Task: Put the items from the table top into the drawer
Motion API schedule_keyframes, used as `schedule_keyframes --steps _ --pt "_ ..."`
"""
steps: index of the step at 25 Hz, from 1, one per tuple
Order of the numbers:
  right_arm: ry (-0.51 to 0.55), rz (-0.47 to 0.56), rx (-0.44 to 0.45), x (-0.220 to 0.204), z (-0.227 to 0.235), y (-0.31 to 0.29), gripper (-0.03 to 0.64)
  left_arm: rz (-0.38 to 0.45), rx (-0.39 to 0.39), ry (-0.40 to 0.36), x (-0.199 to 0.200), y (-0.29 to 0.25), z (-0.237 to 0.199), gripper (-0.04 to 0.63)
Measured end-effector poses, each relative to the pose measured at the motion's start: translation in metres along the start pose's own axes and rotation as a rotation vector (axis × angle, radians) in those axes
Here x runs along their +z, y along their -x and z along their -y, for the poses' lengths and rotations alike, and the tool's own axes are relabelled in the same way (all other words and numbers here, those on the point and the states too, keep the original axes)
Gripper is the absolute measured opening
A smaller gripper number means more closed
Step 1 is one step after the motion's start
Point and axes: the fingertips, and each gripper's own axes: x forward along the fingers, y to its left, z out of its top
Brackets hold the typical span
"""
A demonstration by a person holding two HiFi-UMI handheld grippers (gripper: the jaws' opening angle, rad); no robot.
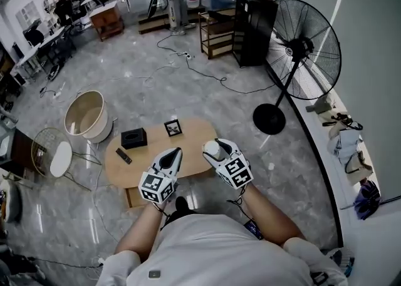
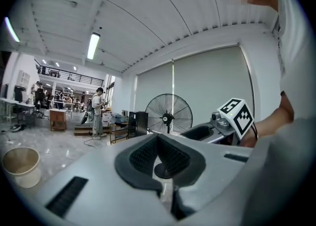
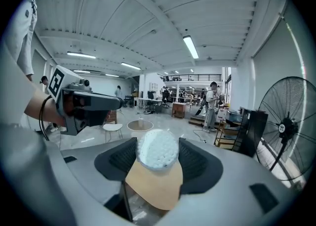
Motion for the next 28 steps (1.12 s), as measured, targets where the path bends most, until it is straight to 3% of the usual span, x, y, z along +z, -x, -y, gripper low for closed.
schedule_keyframes --steps 6,15,28 --pt "0.056 0.014 0.102 0.023 -0.047 -0.032 0.276 0.020 0.131 0.011 0.003 0.060 -0.039 0.009" --pt "0.127 0.007 0.284 0.056 -0.158 -0.102 0.276 0.026 0.332 0.063 -0.009 0.180 -0.110 0.009" --pt "0.221 0.021 0.451 0.118 -0.343 -0.194 0.276 0.063 0.462 0.074 -0.013 0.348 -0.206 0.009"
